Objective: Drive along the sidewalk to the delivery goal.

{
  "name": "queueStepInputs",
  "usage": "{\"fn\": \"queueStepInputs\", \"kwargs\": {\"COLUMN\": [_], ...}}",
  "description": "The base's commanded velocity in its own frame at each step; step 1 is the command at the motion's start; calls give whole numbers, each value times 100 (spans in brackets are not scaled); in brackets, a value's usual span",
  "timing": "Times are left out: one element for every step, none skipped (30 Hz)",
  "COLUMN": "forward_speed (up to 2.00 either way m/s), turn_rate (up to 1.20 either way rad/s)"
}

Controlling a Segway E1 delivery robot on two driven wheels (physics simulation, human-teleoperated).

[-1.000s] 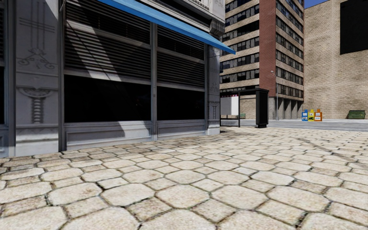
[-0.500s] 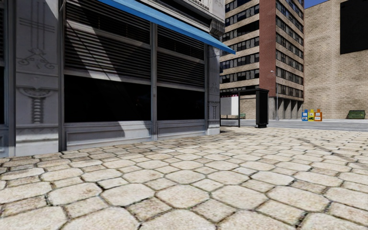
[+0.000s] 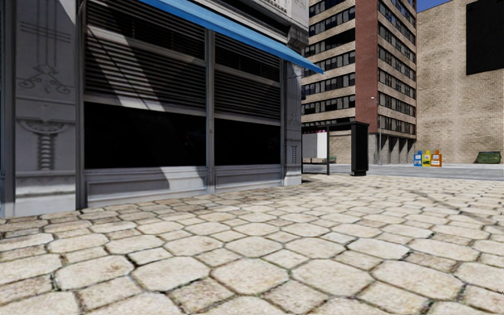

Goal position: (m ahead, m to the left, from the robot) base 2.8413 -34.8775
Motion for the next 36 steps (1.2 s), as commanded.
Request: {"fn": "queueStepInputs", "kwargs": {"forward_speed": [113, 114, 114, 118, 119, 120, 120, 120, 120, 120, 120, 120, 120, 120, 120, 120, 121, 122, 123, 123, 125, 126, 129, 129, 148, 200, 200, 200, 200, 200, 200, 200, 200, 200, 200, 200], "turn_rate": [-13, -21, -21, -29, -32, -37, -37, -39, -40, -41, -41, -46, -49, -50, -51, -51, -51, -51, -51, -51, -52, -52, -53, -53, -53, -54, -54, -54, -54, -54, -54, -54, -54, -54, -54, -54]}}
